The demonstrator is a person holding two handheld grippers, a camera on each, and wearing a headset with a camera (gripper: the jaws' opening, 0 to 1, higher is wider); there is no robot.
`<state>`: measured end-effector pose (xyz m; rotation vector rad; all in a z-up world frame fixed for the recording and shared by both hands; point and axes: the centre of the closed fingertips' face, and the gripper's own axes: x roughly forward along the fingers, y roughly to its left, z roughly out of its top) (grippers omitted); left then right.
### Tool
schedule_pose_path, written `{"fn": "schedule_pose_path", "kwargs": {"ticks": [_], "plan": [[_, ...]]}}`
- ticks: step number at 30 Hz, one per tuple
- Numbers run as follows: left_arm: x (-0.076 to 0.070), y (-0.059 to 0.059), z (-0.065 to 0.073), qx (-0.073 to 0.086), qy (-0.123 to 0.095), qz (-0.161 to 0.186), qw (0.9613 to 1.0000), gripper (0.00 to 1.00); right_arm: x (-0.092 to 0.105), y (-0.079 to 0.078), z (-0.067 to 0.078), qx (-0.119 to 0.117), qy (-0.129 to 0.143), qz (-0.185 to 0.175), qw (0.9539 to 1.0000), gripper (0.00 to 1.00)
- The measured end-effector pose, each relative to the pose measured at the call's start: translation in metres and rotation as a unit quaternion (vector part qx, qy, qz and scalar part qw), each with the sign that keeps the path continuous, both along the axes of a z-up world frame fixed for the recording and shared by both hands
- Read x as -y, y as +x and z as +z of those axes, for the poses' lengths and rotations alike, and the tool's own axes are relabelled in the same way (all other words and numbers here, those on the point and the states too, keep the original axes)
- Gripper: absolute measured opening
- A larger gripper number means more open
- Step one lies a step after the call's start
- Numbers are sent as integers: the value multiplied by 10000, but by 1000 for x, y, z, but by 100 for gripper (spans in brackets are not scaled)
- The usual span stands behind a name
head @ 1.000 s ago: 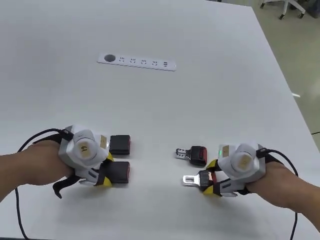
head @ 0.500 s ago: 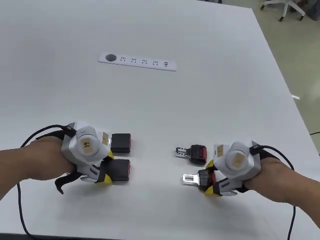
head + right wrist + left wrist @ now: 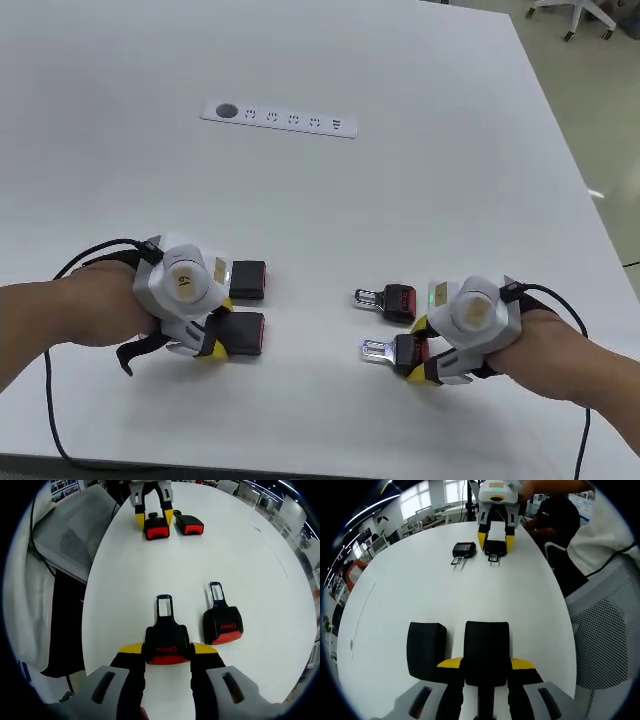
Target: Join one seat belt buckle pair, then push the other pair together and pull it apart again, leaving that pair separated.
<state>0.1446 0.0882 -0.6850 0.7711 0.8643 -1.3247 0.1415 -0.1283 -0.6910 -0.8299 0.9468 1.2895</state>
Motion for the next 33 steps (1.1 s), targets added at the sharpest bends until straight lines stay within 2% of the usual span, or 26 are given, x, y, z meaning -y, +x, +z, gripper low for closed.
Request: {"fn": "schedule_pose_path", "kwargs": {"ticks": [7,21,26,33], "plan": [[-1,1,-1,-8,39,27,10000,34,-17,3,-1,84,143,-10,9999,33],[-5,2,-4,-16,-21,38,10000,34,-57,4,-1,147,380,-77,9991,33],[-4,1,-3,-31,-25,43,10000,34,-80,3,0,131,510,-137,9985,33],[-4,0,-3,-42,-2,25,10000,34,-112,3,1,177,594,3,9981,33]]}}
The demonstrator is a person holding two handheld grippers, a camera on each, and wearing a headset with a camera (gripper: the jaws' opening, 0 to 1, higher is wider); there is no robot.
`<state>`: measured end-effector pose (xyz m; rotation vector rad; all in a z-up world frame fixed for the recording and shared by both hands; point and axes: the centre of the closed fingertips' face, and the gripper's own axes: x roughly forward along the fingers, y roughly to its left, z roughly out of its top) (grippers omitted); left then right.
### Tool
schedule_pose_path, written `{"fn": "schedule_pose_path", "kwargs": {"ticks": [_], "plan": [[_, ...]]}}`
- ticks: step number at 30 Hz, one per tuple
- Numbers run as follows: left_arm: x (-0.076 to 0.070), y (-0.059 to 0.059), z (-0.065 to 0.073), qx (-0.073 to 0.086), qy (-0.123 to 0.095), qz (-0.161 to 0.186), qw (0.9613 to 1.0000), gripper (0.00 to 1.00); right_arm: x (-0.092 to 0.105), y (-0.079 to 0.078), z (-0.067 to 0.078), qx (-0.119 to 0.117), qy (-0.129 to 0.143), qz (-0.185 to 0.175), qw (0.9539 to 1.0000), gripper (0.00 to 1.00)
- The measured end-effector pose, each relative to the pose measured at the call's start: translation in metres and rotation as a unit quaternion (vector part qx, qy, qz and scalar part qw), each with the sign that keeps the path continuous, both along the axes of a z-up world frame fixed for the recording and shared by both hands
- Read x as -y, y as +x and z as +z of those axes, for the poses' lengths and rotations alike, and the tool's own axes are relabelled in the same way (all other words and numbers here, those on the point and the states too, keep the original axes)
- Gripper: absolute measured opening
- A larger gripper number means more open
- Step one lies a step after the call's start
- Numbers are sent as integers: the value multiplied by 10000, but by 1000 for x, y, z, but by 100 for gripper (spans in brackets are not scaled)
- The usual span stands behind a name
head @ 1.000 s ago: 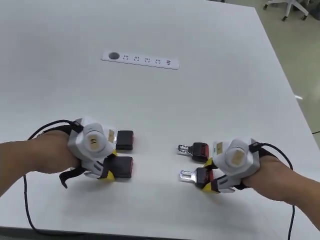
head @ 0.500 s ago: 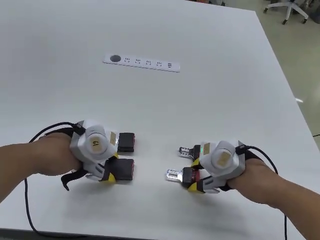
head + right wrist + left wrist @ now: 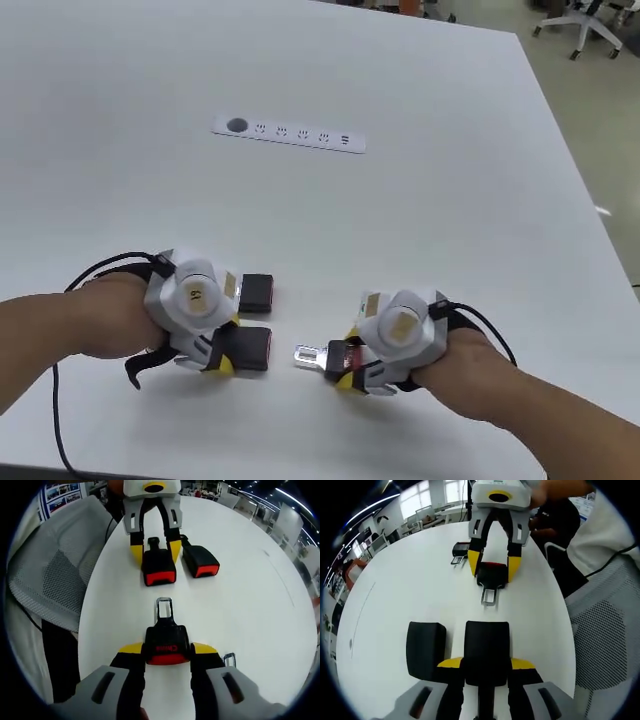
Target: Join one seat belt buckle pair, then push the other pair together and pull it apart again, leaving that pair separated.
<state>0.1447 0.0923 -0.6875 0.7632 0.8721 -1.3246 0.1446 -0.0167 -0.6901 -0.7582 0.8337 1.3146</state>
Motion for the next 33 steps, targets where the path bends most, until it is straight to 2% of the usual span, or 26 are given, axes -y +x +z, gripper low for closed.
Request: {"fn": "schedule_pose_path", "kwargs": {"ticks": [12,21,22,33], "plan": [[1,-2,3,-10,-22,-2,10000,34,-25,3,-2,34,18,205,9998,33],[0,-1,2,-16,4,-48,10000,33,-25,4,-2,60,-13,194,9998,33],[0,0,1,-14,2,-49,10000,33,-27,5,0,98,65,180,9998,33],[-3,2,-2,-18,-8,-86,10000,33,-38,1,1,135,141,321,9993,32]]}}
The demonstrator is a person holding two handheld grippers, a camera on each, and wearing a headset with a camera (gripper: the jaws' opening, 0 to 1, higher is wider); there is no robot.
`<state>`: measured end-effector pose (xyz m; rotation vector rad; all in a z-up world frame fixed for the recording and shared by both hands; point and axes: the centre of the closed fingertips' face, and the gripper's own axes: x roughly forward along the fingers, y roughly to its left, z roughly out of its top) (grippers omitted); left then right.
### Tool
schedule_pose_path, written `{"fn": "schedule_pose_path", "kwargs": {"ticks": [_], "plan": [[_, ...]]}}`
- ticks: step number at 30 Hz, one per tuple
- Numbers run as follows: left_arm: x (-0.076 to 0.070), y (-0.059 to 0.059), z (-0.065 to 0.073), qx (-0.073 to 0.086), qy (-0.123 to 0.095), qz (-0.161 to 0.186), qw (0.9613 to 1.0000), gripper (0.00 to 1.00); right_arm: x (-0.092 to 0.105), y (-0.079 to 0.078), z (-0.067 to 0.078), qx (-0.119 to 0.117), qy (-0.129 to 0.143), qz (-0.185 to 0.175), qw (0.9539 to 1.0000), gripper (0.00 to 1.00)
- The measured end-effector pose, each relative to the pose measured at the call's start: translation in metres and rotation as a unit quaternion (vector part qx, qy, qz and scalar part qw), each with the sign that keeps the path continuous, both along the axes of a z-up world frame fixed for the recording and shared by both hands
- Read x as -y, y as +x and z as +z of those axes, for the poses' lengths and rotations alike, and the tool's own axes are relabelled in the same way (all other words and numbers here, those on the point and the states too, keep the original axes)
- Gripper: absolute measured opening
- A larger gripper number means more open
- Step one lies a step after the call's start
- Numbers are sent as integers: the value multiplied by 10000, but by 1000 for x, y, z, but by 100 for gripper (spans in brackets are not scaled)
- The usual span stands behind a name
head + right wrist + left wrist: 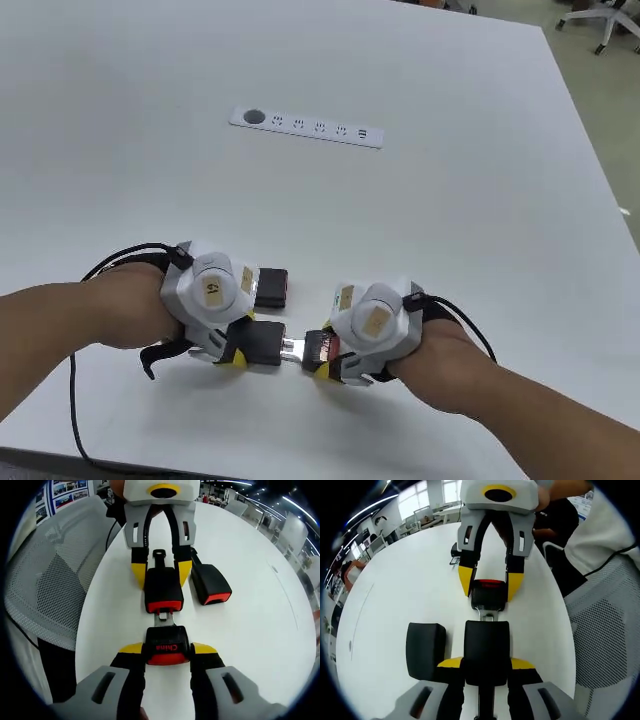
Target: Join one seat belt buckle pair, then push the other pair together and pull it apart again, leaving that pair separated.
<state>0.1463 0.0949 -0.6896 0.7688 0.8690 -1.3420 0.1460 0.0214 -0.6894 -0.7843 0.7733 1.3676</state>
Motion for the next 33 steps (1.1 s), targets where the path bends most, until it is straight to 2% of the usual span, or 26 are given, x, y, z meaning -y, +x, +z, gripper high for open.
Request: {"fn": "schedule_pose_path", "kwargs": {"ticks": [14,29,33], "plan": [[0,-2,0,39,-29,-86,10000,32,-7,0,2,20,246,-128,9996,31],[-1,-3,0,70,-27,-49,10000,32,-23,-2,2,45,210,-97,9997,31],[-2,0,0,74,-110,10,9999,32,-20,2,-2,55,167,-121,9998,31]]}}
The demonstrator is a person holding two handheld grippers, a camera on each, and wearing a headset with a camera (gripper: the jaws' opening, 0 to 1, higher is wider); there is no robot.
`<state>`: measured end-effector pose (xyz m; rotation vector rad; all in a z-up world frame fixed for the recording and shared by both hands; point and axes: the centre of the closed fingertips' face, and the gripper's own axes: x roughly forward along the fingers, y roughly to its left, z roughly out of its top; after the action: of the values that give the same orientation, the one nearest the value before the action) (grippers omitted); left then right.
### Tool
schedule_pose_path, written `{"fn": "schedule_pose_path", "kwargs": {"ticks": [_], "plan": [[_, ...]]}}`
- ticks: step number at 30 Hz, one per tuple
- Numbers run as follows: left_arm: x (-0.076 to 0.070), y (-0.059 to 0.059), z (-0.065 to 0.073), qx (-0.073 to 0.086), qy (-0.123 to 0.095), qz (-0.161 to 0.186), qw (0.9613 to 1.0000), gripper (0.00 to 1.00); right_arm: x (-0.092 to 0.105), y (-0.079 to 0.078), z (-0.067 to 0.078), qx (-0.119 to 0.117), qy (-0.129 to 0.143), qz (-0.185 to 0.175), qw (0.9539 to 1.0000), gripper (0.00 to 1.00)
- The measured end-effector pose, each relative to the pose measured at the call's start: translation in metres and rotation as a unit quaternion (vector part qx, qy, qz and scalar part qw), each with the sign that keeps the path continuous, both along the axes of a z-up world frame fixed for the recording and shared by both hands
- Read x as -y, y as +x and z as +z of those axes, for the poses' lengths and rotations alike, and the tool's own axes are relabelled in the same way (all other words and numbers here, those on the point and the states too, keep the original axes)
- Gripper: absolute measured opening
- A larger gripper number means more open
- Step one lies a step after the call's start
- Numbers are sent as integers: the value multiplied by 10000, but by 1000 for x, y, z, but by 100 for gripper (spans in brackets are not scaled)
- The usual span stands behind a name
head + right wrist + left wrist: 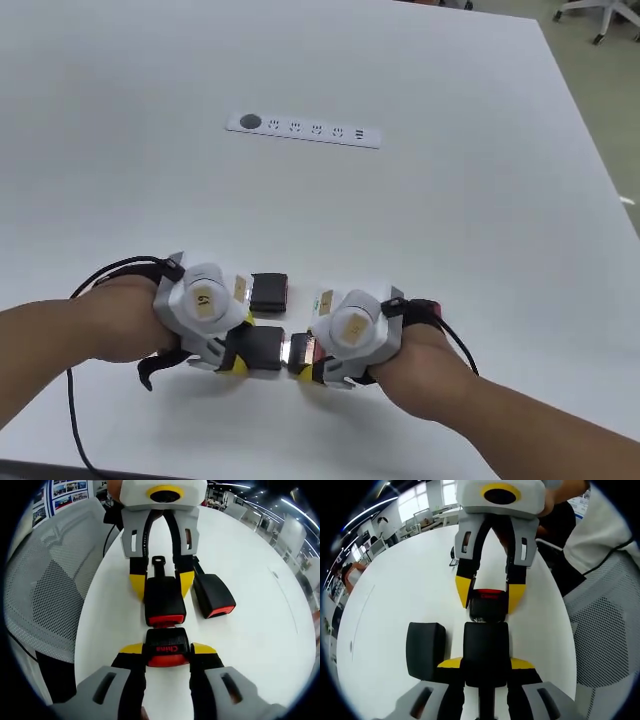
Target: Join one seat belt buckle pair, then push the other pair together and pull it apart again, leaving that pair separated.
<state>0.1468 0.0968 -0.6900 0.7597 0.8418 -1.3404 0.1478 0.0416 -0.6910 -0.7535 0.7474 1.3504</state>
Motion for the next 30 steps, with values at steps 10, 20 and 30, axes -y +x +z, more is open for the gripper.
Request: {"fn": "schedule_pose_path", "kwargs": {"ticks": [10,20,30], "plan": [[2,-1,1,10,42,-28,10000,32,-4,-1,-1,9,-11,181,9998,31],[0,-2,1,1,29,-47,10000,32,1,-3,4,-42,13,238,9997,30],[-1,-2,1,-18,-93,50,9999,32,2,-2,4,-21,100,140,9998,30]]}}
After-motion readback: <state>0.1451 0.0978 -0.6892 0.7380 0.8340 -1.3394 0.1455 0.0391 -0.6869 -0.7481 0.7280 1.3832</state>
